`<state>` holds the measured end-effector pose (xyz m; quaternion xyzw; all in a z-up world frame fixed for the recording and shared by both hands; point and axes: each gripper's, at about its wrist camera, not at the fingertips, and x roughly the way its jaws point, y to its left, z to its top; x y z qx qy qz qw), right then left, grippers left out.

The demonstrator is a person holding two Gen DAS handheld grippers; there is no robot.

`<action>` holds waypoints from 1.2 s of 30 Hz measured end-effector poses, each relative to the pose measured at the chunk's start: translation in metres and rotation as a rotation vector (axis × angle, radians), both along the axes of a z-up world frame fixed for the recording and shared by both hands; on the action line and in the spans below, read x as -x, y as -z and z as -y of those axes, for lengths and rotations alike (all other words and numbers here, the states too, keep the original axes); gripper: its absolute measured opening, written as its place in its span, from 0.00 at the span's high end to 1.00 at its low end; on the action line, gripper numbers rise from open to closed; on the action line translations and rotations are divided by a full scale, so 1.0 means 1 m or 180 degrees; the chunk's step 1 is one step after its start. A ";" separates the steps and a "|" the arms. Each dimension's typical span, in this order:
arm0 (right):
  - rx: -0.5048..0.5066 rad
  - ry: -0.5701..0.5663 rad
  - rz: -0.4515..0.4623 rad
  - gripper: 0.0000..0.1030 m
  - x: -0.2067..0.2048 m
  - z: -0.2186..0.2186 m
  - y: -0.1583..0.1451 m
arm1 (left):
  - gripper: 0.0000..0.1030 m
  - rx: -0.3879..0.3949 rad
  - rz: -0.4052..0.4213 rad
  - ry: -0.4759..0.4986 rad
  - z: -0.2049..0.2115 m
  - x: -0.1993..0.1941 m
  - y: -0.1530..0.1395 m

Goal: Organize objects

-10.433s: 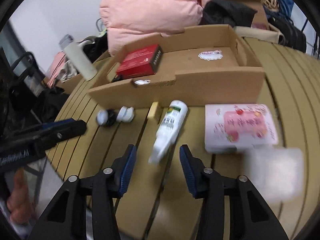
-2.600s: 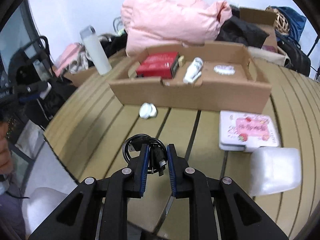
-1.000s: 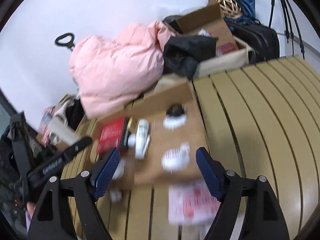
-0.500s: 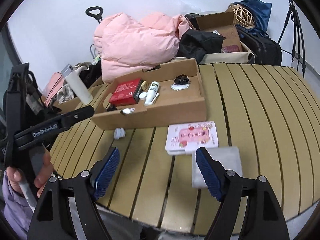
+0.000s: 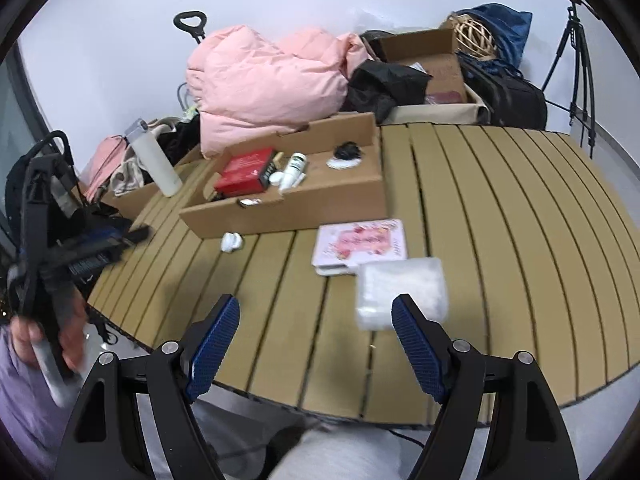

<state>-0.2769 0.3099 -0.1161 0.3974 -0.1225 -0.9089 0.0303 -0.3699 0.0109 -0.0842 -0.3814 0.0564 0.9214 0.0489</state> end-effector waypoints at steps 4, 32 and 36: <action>-0.0034 0.0030 -0.0050 0.20 -0.014 -0.015 -0.017 | 0.22 -0.0038 -0.0014 -0.0379 0.073 -0.004 -0.060; -0.0210 -0.0617 0.0182 0.20 0.020 0.019 -0.014 | 0.64 -0.0582 0.1040 0.0548 -0.061 0.094 0.124; -0.0166 -0.0704 0.0224 0.20 0.033 0.027 -0.002 | 0.76 -0.0632 0.1043 0.0610 -0.058 0.093 0.121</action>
